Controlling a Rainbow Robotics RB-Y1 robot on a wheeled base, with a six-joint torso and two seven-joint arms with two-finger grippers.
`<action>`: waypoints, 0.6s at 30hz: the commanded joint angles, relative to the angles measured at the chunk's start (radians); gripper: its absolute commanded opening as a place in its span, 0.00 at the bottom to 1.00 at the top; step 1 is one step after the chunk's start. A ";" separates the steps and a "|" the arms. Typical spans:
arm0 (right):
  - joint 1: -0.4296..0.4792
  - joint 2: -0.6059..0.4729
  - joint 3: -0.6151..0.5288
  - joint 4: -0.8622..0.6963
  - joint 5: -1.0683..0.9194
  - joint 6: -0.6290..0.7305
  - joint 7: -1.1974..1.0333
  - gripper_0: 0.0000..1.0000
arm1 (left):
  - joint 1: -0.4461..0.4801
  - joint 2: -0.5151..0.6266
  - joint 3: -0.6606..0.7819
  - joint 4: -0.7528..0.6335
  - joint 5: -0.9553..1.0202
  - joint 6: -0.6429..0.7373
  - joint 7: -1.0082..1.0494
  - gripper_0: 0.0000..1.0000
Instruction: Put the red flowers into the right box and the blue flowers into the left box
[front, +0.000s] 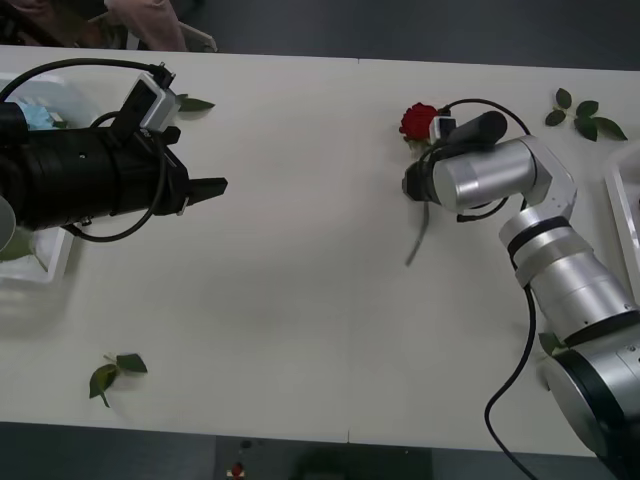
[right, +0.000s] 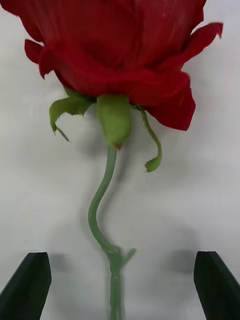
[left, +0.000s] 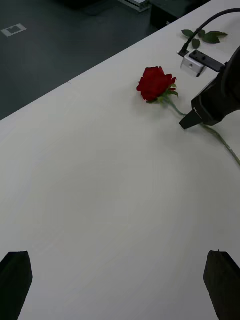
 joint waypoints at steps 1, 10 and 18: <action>-0.023 0.011 -0.002 0.005 0.006 -0.027 -0.034 0.83 | -0.012 0.003 0.000 -0.012 0.008 -0.009 -0.018 1.00; -0.023 0.011 0.002 0.014 0.004 -0.027 -0.028 0.00 | -0.012 0.003 0.000 -0.012 0.008 -0.009 -0.018 1.00; -0.023 0.011 0.002 0.014 0.007 -0.027 -0.019 0.00 | -0.012 0.003 0.000 -0.012 0.008 -0.009 -0.018 1.00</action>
